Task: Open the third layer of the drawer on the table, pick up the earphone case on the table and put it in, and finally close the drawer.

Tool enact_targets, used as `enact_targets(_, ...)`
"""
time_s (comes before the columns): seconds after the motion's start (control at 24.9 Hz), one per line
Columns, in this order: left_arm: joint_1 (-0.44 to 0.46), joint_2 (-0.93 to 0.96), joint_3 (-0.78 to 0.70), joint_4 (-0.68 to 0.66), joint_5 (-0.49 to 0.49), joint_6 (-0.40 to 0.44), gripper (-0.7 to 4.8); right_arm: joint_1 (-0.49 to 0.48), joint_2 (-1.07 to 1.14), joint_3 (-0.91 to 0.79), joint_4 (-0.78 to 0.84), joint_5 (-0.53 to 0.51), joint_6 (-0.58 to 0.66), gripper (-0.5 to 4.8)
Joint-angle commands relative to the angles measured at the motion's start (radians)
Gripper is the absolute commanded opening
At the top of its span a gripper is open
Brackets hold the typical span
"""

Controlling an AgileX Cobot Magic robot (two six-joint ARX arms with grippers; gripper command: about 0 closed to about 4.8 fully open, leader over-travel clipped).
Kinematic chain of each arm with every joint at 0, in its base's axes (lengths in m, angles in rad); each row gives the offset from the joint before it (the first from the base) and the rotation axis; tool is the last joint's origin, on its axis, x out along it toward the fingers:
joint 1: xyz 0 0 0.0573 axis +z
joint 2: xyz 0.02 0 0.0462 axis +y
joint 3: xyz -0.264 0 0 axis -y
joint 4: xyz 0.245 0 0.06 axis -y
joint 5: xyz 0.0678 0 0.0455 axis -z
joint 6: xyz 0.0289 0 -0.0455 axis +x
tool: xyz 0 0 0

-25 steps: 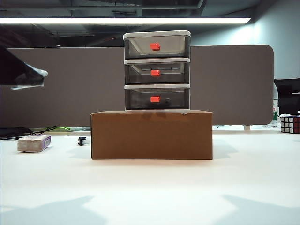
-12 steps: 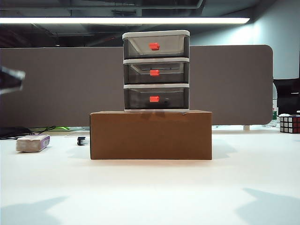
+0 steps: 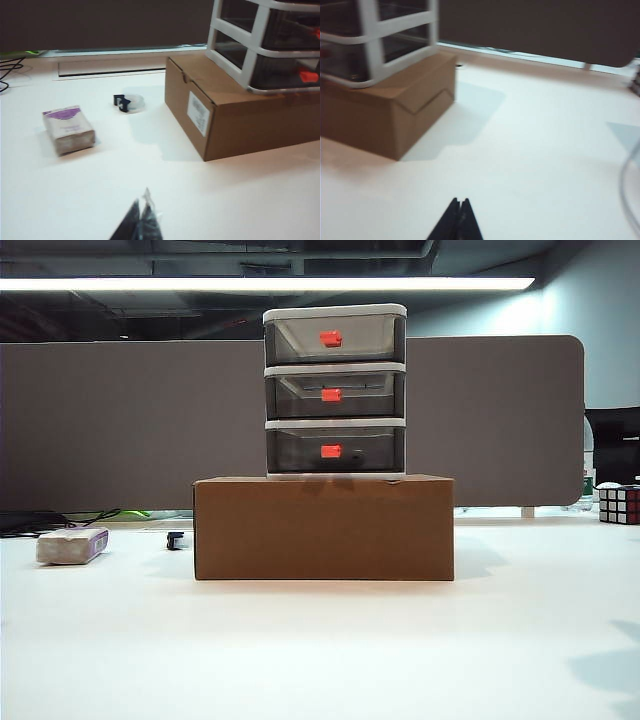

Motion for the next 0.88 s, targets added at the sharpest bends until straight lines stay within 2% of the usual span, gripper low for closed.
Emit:
enact_targets(0.04, 0.142, 0.0, 0.003, 0.061, 0.076, -0.052, -0.06, -0.08, -0.002, -0.006, 0.024, 0.006, 0.0, -0.05)
enact_targets(0.32, 0.128, 0.0, 0.003, 0.058, -0.007, -0.052, -0.06, -0.095, -0.002, -0.006, 0.068, 0.018, 0.002, -0.05)
enact_targets(0.48, 0.128, 0.0, 0.003, -0.003, -0.066, -0.053, -0.03, -0.094, -0.002, -0.006, 0.062, 0.018, 0.009, -0.05)
enact_targets(0.6, 0.127, 0.0, 0.003, -0.027, -0.006, -0.081, 0.11, -0.094, -0.002, -0.006, 0.064, 0.018, 0.009, -0.05)
enact_targets(0.68, 0.125, 0.0, 0.003, -0.021, 0.079, -0.047, 0.71, -0.094, -0.002, -0.006, 0.063, 0.018, 0.009, -0.05)
enact_targets(0.72, 0.125, 0.0, 0.003, -0.016, 0.097, -0.036, 0.75, -0.094, -0.002, -0.006, 0.061, 0.018, 0.009, -0.05)
enact_targets(0.88, 0.123, 0.0, 0.003, -0.002, 0.071, -0.037, 0.75, -0.094, -0.002, -0.006, 0.058, 0.018, 0.009, -0.05)
